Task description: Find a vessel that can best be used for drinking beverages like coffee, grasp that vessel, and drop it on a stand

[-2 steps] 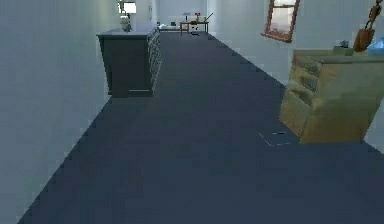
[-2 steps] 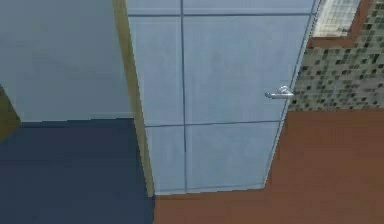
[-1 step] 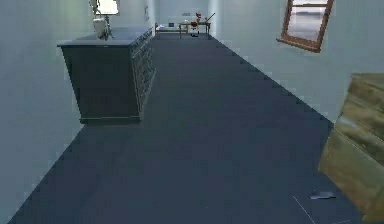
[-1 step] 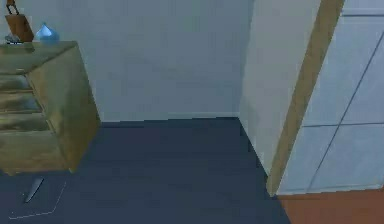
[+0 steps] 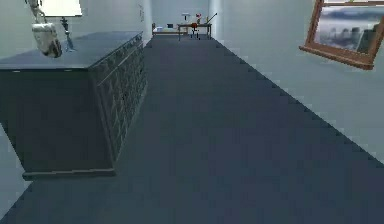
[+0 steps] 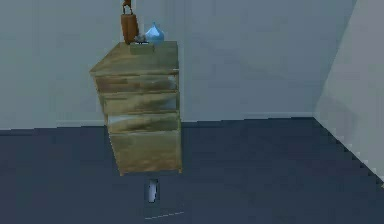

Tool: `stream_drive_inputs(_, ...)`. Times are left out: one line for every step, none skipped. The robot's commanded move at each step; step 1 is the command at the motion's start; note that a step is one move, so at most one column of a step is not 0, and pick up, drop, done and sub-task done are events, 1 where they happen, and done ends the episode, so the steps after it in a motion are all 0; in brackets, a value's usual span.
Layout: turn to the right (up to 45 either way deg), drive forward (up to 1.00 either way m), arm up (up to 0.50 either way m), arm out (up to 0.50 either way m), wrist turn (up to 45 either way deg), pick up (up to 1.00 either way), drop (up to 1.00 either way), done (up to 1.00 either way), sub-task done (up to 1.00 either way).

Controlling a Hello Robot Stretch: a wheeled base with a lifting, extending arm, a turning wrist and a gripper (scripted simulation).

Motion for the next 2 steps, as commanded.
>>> stream_drive_inputs(-3.0,0.0,0.0,0.0,0.0,0.0,0.0,0.0,0.0)
stream_drive_inputs(0.0,1.0,0.0,0.0,0.0,0.0,0.0,0.0,0.0)
